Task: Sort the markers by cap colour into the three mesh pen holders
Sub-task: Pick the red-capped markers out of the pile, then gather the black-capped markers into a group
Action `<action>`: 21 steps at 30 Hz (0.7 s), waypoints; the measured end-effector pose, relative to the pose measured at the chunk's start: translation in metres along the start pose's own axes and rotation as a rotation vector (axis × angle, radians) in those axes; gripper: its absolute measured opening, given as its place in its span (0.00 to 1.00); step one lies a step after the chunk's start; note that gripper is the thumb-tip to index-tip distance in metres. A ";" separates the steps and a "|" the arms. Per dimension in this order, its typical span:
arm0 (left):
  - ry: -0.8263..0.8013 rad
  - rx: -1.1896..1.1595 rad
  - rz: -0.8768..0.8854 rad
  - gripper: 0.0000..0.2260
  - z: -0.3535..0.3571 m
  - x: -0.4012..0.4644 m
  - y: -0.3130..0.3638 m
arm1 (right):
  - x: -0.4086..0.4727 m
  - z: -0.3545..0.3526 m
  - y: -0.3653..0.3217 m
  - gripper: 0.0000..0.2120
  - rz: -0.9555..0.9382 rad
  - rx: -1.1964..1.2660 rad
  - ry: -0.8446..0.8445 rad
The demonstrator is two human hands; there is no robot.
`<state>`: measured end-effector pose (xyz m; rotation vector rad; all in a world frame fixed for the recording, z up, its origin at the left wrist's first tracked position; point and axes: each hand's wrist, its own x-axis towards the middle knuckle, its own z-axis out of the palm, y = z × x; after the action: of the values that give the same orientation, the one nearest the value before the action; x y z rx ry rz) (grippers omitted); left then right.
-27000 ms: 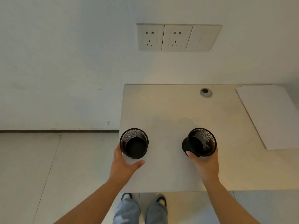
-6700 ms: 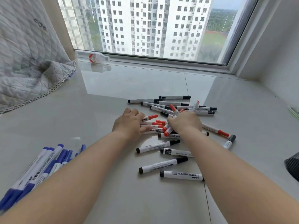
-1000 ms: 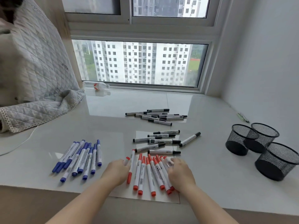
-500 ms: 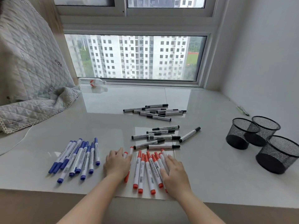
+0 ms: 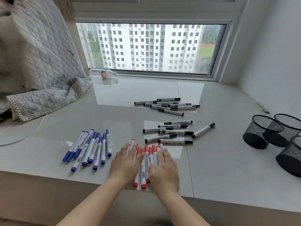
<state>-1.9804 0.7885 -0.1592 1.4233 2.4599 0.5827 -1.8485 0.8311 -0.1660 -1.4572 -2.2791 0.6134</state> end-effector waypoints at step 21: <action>0.121 0.065 0.245 0.27 -0.025 0.048 0.035 | 0.046 -0.051 0.065 0.16 0.040 0.204 0.283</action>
<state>-1.9872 0.8405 -0.1211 1.7811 2.4318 0.6611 -1.7910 0.9053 -0.1556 -1.3953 -1.9172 0.5898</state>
